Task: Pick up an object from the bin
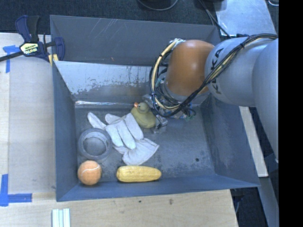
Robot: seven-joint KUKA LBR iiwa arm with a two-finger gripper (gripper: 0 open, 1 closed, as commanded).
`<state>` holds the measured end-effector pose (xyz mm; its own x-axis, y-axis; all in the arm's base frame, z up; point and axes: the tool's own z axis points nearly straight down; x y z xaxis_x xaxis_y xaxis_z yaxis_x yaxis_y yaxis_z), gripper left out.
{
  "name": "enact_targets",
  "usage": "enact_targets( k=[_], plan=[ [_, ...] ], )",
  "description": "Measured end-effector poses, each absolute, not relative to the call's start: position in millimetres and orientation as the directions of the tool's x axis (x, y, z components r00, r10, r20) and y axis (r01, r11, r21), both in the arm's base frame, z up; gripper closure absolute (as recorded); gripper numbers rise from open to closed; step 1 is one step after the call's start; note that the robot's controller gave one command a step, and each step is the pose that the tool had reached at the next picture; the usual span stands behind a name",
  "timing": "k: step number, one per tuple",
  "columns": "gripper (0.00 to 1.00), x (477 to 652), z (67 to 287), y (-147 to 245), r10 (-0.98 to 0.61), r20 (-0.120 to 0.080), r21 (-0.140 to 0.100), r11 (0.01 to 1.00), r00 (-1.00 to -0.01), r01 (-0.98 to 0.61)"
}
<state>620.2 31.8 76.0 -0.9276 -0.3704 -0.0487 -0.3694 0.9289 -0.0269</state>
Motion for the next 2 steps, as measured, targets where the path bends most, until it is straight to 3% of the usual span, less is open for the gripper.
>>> enact_targets(
  k=[1, 2],
  plan=[
    [1.0, 601.8, 159.7, 26.0, -0.386, -0.051, -0.029, 0.922, -0.921, -0.385],
    [1.0, 601.8, 159.7, 26.0, -0.386, -0.051, -0.029, 0.923, -0.921, -0.385]
  ],
)
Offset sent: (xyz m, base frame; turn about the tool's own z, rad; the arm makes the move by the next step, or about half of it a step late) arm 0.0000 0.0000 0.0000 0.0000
